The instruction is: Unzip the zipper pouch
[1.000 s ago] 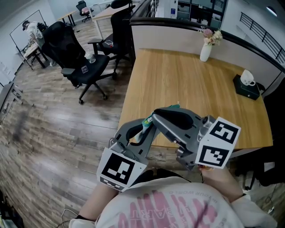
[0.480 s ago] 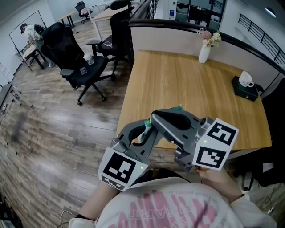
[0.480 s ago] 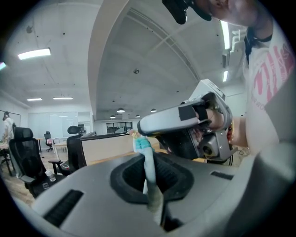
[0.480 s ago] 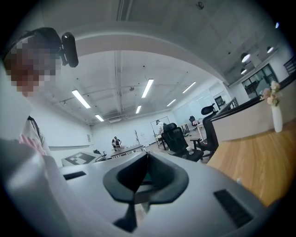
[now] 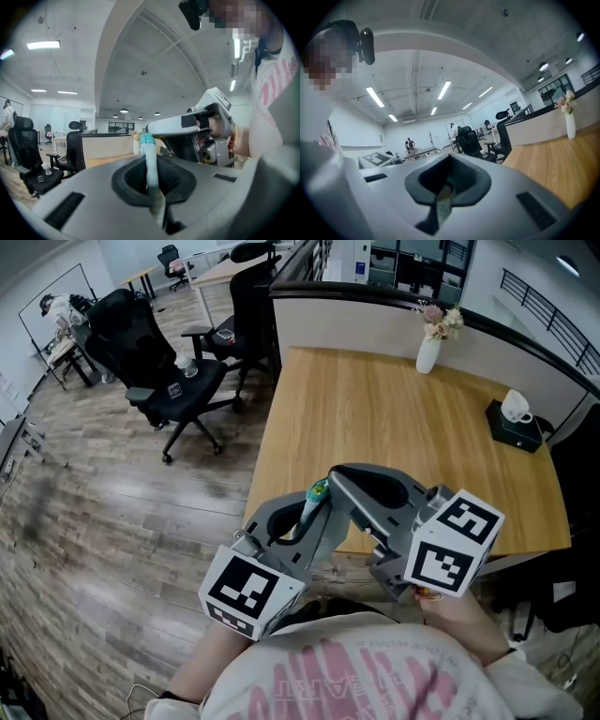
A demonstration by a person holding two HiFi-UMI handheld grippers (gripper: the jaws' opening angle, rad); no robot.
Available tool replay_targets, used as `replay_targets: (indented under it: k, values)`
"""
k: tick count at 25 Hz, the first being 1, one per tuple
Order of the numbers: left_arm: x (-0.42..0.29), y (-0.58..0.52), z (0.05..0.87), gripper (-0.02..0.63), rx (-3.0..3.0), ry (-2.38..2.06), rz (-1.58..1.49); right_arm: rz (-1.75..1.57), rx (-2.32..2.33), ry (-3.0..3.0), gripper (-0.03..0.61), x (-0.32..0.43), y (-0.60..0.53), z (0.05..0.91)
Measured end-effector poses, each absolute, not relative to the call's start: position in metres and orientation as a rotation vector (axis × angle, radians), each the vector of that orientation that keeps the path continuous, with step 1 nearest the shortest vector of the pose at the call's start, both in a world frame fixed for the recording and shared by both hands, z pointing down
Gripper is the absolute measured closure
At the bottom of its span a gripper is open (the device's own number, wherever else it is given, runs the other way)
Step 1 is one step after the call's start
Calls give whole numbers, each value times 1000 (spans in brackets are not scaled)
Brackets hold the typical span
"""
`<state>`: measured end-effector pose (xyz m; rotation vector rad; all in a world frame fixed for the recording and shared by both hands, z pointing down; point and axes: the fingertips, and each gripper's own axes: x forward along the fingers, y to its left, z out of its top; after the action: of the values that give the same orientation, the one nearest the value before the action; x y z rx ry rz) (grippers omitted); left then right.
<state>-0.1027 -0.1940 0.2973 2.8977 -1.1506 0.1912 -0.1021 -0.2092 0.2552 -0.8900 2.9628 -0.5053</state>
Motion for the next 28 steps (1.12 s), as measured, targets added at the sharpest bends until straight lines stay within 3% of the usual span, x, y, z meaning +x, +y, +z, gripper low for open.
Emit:
replay_targets:
  k: [28]
  values:
    - [-107,-188,290,607,2892,-1170,136,-568,-1057,2912,577,-76,-222,273]
